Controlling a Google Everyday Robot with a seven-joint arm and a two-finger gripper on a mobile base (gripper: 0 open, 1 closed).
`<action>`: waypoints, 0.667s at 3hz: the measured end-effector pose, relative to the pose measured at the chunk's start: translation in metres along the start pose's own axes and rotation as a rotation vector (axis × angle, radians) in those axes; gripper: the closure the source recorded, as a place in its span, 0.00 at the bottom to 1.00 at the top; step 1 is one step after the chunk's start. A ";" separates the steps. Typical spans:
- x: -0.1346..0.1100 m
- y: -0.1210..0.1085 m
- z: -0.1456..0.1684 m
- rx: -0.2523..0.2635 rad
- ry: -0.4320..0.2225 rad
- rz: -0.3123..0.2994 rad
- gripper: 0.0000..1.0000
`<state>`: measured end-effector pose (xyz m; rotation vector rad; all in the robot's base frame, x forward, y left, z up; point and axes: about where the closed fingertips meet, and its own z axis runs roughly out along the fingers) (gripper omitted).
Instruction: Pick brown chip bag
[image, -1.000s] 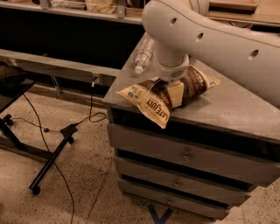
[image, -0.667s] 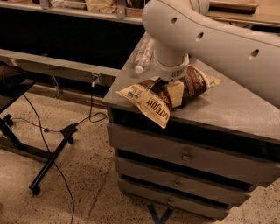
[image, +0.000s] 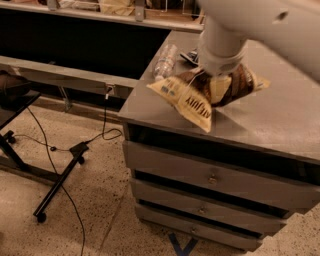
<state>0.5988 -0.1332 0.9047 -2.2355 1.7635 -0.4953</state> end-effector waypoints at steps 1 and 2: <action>0.038 -0.013 -0.065 0.139 -0.044 0.060 1.00; 0.042 -0.017 -0.077 0.164 -0.058 0.070 1.00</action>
Offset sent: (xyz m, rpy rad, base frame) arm -0.0071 -0.0323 0.0669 0.0910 -0.1226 -0.0219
